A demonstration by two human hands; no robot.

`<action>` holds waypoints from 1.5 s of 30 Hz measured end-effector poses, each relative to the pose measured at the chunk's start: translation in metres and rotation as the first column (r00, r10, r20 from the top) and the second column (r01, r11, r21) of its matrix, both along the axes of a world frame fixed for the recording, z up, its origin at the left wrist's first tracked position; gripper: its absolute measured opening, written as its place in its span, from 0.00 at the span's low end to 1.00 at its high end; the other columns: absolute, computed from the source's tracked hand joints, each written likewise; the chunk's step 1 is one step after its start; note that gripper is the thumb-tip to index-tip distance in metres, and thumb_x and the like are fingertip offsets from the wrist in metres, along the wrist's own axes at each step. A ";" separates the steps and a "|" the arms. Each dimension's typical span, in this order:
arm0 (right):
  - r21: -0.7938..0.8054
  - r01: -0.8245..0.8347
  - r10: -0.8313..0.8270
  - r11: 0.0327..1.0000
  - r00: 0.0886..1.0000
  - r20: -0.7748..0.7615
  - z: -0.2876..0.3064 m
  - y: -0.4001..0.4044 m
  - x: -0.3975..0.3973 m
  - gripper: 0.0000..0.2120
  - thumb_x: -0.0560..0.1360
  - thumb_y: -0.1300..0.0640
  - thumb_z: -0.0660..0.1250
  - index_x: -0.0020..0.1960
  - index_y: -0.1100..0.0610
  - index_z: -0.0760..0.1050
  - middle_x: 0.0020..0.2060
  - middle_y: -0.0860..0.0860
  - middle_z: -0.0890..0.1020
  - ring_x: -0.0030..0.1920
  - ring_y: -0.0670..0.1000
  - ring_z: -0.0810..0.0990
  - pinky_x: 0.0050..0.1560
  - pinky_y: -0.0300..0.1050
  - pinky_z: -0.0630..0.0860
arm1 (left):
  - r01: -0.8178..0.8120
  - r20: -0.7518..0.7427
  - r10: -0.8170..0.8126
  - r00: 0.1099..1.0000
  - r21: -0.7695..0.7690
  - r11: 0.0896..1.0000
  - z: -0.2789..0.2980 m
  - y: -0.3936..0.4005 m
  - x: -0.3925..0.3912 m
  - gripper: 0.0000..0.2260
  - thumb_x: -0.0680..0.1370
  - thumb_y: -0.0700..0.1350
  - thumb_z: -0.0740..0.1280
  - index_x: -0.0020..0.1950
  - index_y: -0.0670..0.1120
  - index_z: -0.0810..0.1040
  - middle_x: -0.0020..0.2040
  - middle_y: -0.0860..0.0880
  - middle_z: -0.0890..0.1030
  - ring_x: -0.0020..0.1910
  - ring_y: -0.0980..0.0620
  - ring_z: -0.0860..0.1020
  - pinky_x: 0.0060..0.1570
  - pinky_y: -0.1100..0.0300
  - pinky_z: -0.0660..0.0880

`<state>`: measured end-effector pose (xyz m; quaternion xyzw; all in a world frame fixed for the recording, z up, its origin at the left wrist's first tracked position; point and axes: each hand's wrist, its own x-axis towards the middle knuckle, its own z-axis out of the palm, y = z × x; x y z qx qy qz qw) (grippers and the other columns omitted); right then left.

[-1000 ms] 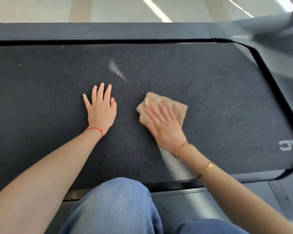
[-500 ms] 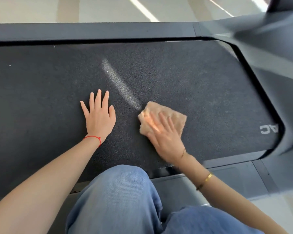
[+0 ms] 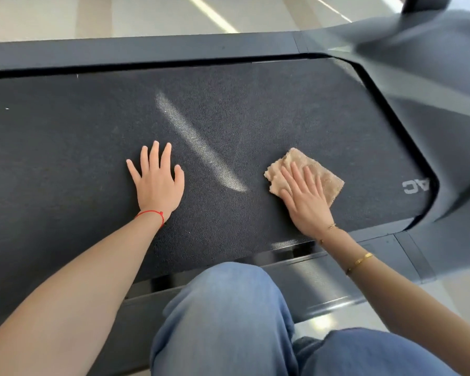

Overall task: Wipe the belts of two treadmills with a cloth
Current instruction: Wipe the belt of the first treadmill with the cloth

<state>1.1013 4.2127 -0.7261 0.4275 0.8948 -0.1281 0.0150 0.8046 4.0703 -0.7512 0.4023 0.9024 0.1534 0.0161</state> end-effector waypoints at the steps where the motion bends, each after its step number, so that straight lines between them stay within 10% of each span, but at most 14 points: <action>1: 0.016 -0.093 0.093 0.996 0.996 0.002 0.000 -0.009 -0.004 0.25 0.84 0.45 0.46 0.80 0.46 0.48 0.80 0.45 0.47 0.80 0.56 0.44 0.78 0.57 0.41 | 0.000 0.000 0.000 1.000 -0.006 1.000 0.000 0.000 0.001 0.25 0.83 0.50 0.56 0.80 0.48 0.61 0.80 0.44 0.60 0.80 0.42 0.54 0.75 0.33 0.46; 9: 0.029 -0.497 0.496 0.867 0.868 0.024 -0.003 -0.022 -0.002 0.25 0.84 0.44 0.46 0.80 0.47 0.50 0.80 0.45 0.50 0.80 0.52 0.45 0.79 0.52 0.41 | -0.070 0.058 0.072 0.996 -0.036 0.997 0.007 0.021 0.022 0.25 0.83 0.48 0.54 0.81 0.49 0.58 0.81 0.46 0.57 0.81 0.42 0.50 0.74 0.30 0.44; 21: 0.019 0.156 -0.155 0.988 0.987 -0.029 -0.007 0.162 0.000 0.25 0.84 0.44 0.44 0.81 0.46 0.47 0.80 0.46 0.46 0.80 0.55 0.41 0.77 0.53 0.36 | -0.022 0.059 0.025 0.998 -0.040 0.999 0.003 0.138 0.093 0.25 0.84 0.49 0.52 0.82 0.51 0.55 0.82 0.48 0.54 0.81 0.42 0.48 0.73 0.29 0.42; 30: 0.033 -0.483 0.484 0.875 0.872 -0.079 -0.013 0.169 -0.047 0.25 0.85 0.45 0.45 0.80 0.45 0.46 0.80 0.45 0.51 0.80 0.51 0.45 0.79 0.51 0.40 | -0.085 -0.008 0.085 0.996 -0.052 0.995 -0.001 0.149 0.097 0.25 0.83 0.49 0.54 0.81 0.52 0.57 0.81 0.49 0.57 0.80 0.42 0.51 0.74 0.31 0.45; 38: 0.000 -0.131 0.130 0.991 0.988 -0.079 -0.002 0.299 -0.074 0.26 0.85 0.48 0.44 0.81 0.51 0.44 0.80 0.47 0.47 0.80 0.56 0.44 0.78 0.53 0.38 | -0.115 -0.026 0.113 0.993 -0.081 0.990 -0.001 0.155 0.094 0.26 0.82 0.49 0.55 0.81 0.54 0.56 0.81 0.50 0.58 0.80 0.44 0.53 0.75 0.31 0.47; 45: 0.011 -0.530 0.530 0.848 0.846 -0.064 -0.001 0.226 -0.177 0.25 0.85 0.48 0.44 0.81 0.52 0.46 0.80 0.49 0.51 0.80 0.56 0.46 0.78 0.53 0.39 | -0.116 -0.053 0.111 0.992 -0.104 0.988 -0.002 0.155 0.092 0.26 0.81 0.49 0.55 0.81 0.53 0.57 0.81 0.50 0.58 0.80 0.44 0.53 0.75 0.31 0.48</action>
